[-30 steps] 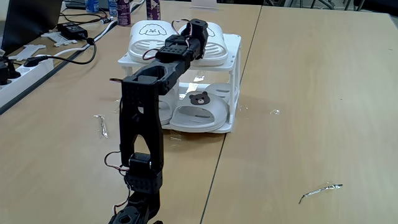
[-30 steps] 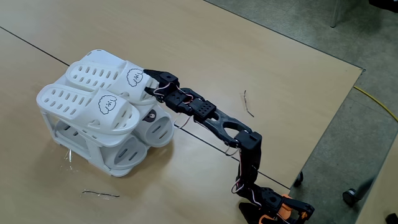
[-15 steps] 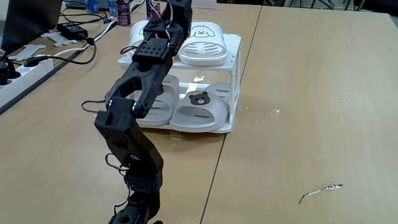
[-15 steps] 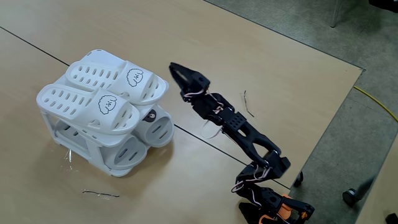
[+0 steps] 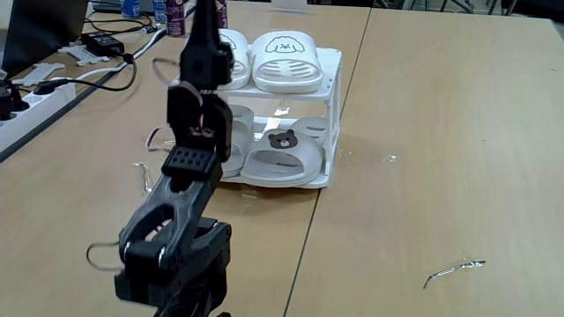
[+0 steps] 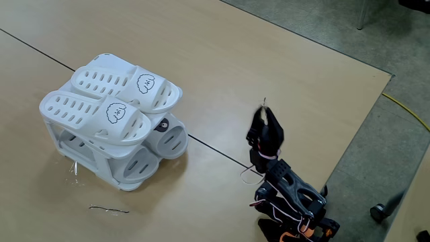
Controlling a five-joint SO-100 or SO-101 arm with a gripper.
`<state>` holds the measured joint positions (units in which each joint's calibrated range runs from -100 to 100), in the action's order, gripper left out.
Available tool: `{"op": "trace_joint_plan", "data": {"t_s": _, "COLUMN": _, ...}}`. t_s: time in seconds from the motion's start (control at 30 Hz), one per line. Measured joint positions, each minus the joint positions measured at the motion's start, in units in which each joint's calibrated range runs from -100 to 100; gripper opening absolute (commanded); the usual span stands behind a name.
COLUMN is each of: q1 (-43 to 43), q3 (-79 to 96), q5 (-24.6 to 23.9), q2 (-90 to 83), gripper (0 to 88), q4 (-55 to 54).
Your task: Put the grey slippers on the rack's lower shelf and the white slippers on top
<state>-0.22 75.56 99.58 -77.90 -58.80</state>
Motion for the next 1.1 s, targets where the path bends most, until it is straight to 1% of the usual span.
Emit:
{"op": "trace_joint_plan", "data": {"t_s": 0.3, "q1": -0.22, "q3": 17.25, "q5": 0.00, "q2": -13.20, "gripper": 0.6, "q4": -28.67}}
{"op": "trace_joint_plan", "data": {"t_s": 0.4, "q1": -0.22, "q3": 22.01, "q5": 0.00, "q2": -19.63, "gripper": 0.6, "q4": -34.85}}
{"op": "trace_joint_plan", "data": {"t_s": 0.5, "q1": -2.17, "q3": 23.54, "q5": 0.00, "q2": -21.03, "gripper": 0.6, "q4": -39.91}}
{"op": "trace_joint_plan", "data": {"t_s": 0.6, "q1": -4.42, "q3": 23.54, "q5": 0.00, "q2": -21.03, "gripper": 0.6, "q4": -40.60}}
{"op": "trace_joint_plan", "data": {"t_s": 1.1, "q1": -4.57, "q3": 23.54, "q5": 0.00, "q2": -21.03, "gripper": 0.6, "q4": -40.60}}
